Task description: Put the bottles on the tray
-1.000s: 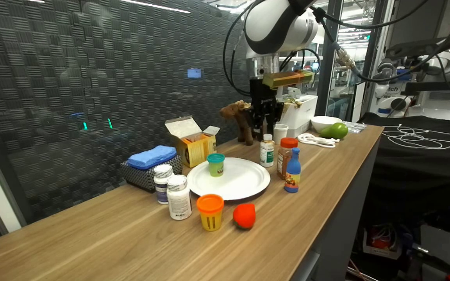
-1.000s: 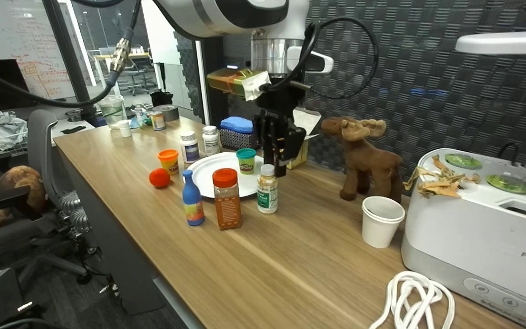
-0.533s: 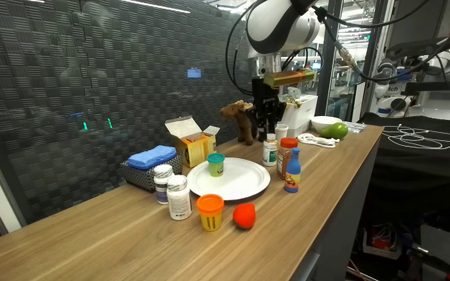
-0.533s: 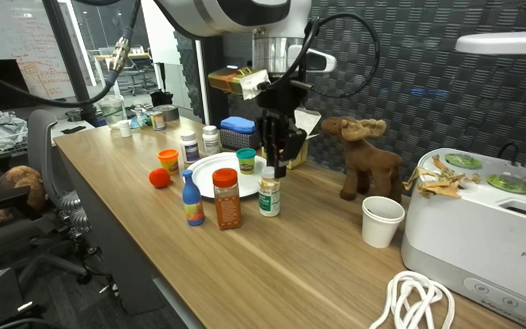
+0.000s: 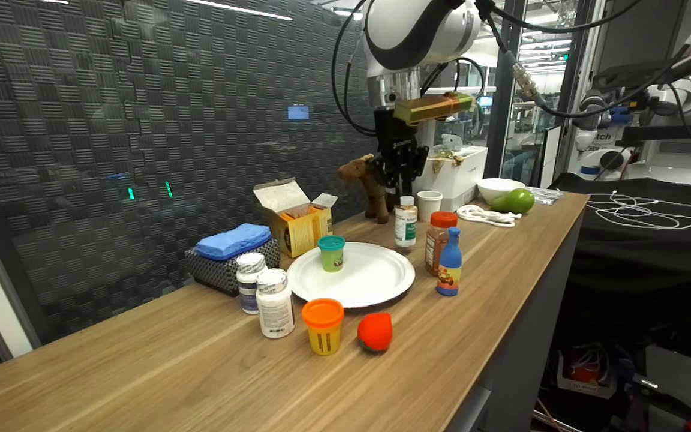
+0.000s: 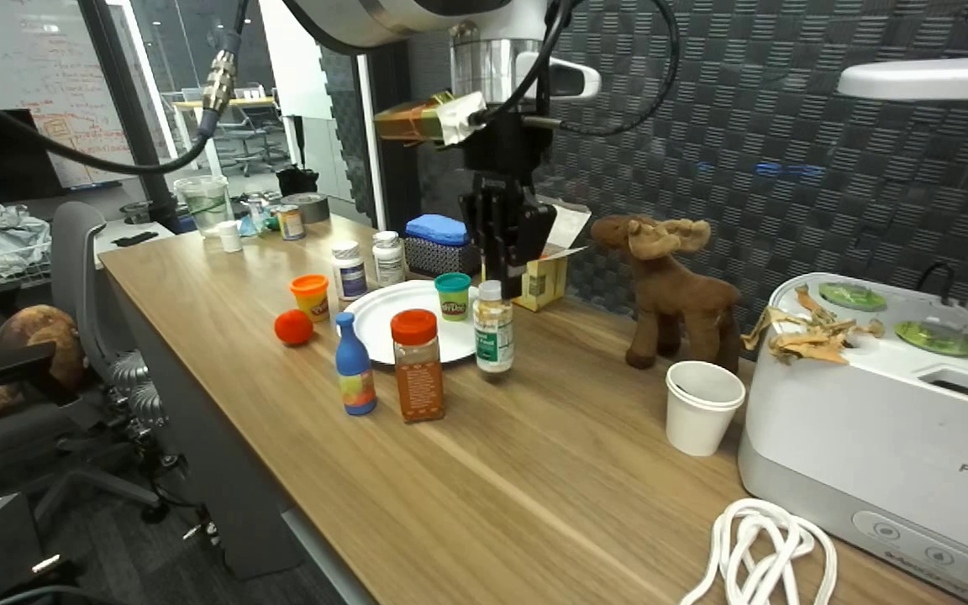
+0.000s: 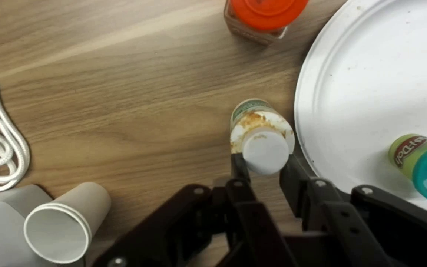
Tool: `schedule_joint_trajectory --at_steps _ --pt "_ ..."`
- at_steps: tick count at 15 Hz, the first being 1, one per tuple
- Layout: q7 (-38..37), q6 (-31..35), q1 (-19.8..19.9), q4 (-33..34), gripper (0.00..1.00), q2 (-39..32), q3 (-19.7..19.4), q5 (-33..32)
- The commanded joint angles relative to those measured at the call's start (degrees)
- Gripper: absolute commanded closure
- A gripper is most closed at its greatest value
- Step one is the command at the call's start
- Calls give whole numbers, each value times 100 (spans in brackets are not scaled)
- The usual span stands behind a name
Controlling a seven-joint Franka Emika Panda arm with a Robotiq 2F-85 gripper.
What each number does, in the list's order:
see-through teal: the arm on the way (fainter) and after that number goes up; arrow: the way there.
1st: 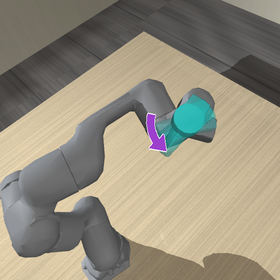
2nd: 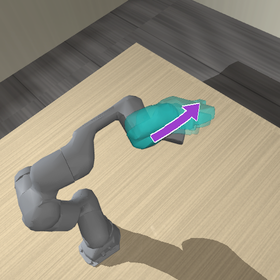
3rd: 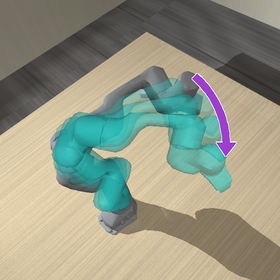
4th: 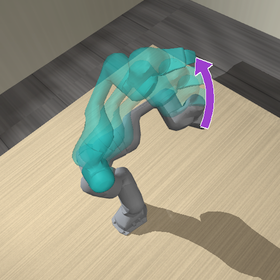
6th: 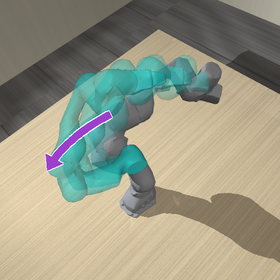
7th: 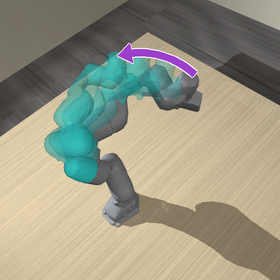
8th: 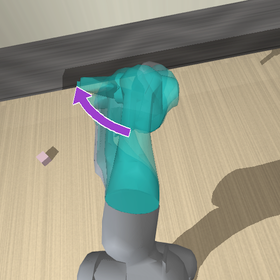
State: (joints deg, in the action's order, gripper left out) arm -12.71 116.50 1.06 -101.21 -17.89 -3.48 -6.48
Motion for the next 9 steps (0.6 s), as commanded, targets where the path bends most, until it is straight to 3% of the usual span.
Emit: schedule_joint_trajectory --at_steps 1,9 --pt "-27 -349 -194 460 90 -66 41 -166" --pt "309 -545 -362 1083 90 -602 274 23"
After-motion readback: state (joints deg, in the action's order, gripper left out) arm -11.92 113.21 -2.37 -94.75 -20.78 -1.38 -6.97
